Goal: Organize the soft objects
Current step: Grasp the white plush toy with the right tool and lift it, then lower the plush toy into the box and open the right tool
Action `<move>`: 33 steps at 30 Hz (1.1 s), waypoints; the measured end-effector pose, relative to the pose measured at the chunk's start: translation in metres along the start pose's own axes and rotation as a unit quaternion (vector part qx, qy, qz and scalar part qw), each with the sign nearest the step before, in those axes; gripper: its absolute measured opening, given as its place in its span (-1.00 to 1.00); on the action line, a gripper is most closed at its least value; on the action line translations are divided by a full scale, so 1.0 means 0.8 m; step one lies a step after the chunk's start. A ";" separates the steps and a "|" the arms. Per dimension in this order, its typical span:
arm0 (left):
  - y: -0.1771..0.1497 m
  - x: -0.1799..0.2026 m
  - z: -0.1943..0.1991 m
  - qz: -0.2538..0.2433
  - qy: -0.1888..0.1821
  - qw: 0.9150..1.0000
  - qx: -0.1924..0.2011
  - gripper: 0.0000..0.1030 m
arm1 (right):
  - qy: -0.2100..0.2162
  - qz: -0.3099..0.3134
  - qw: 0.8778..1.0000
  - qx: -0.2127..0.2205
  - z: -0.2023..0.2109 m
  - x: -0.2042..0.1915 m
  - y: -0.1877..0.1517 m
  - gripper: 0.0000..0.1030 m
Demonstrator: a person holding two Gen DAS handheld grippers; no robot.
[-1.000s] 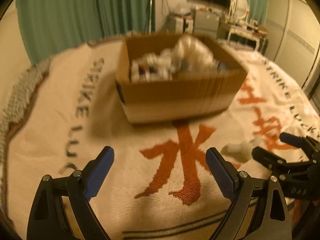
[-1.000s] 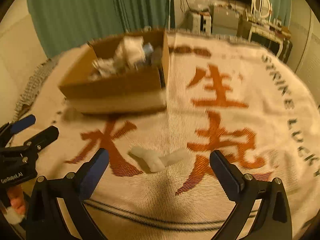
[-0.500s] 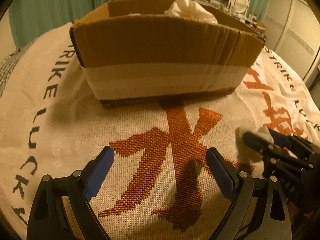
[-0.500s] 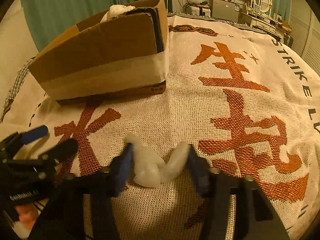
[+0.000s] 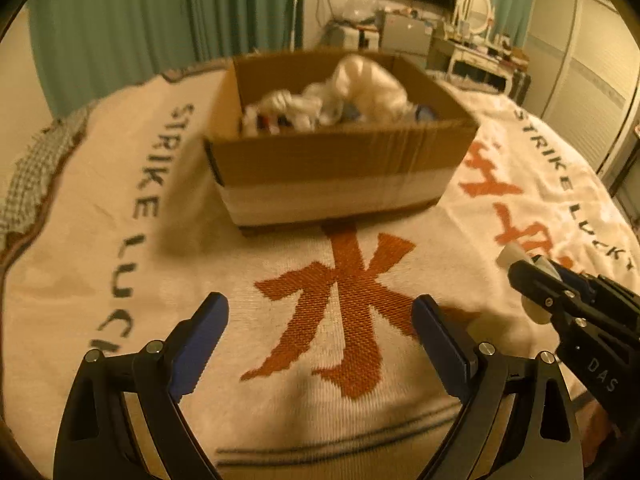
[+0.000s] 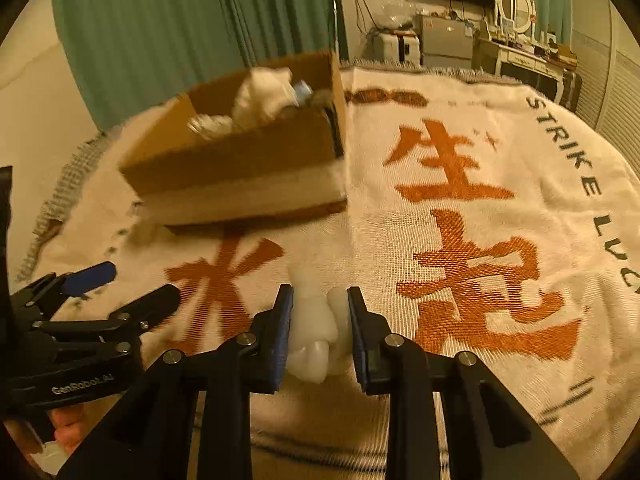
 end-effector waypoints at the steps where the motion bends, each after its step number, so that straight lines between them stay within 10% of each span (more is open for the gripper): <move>1: 0.001 -0.004 0.012 0.002 -0.001 1.000 0.003 0.83 | 0.000 0.005 1.000 0.004 0.010 -0.007 0.002 -0.50; 19: 0.077 -0.079 0.197 0.023 0.026 0.989 0.144 0.83 | 0.034 0.070 0.992 0.098 0.178 -0.132 0.083 -0.50; 33: 0.201 -0.097 0.121 0.041 0.041 0.984 0.170 0.83 | 0.055 0.118 0.983 0.128 0.123 -0.142 0.225 -0.49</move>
Point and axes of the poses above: each gripper's, at about its wrist camera, not at the fingertips, and z roughly against the way its jaws point, x to its right, y to its top, the point moved 4 cm from there along -z, roughly the way its jaws point, and after that the axes turned 14 degrees about y, right-handed, at the moved point
